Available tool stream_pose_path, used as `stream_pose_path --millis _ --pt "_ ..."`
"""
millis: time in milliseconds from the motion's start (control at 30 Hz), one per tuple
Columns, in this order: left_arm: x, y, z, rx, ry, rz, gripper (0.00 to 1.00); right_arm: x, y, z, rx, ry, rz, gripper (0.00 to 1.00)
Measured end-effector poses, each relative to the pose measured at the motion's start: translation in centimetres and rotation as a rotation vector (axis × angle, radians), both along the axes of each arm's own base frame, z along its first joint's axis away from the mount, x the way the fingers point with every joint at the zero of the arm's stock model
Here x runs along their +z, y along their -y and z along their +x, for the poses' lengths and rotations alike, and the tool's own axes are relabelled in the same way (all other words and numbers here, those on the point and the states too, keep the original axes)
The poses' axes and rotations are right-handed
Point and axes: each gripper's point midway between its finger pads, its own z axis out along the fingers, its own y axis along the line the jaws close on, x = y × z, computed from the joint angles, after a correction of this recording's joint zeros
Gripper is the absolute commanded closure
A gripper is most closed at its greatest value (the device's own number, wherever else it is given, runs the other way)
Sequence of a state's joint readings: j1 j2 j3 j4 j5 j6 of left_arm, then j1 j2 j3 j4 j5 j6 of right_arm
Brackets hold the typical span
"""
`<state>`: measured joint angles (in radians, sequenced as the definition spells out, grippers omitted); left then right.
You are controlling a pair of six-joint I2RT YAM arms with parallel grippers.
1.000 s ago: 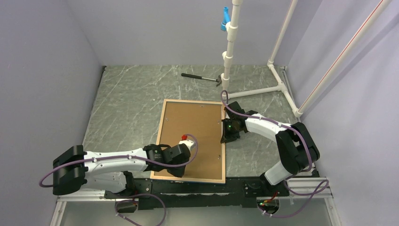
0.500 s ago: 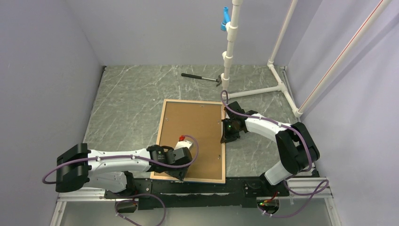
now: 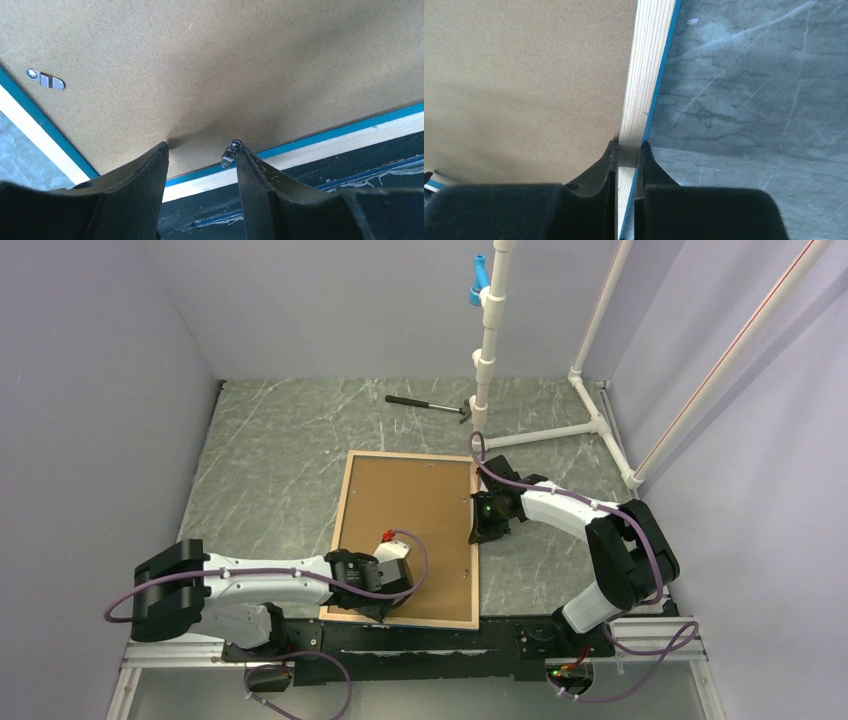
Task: Put the photo into the frame
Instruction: Install the photo frame at the center of the board.
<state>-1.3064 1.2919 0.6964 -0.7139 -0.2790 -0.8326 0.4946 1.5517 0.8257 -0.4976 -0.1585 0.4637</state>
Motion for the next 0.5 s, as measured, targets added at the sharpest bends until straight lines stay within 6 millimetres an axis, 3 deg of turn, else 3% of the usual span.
stream_pose_path --millis 100,300,433,500 --pt "-0.18 0.01 -0.02 -0.007 0.005 0.027 0.49 0.0 0.0 0.0 0.0 0.0 0.0 1.0" --pt "-0.33 0.76 -0.28 -0.009 0.002 0.038 0.76 0.01 0.0 0.0 0.0 0.0 0.0 1.0" --pt "-0.34 0.88 -0.45 0.004 -0.002 0.039 0.73 0.01 0.0 0.01 0.0 0.001 0.0 1.0" --pt "-0.29 0.74 -0.37 0.014 0.003 0.043 0.64 0.01 0.01 0.01 0.0 0.001 0.0 1.0"
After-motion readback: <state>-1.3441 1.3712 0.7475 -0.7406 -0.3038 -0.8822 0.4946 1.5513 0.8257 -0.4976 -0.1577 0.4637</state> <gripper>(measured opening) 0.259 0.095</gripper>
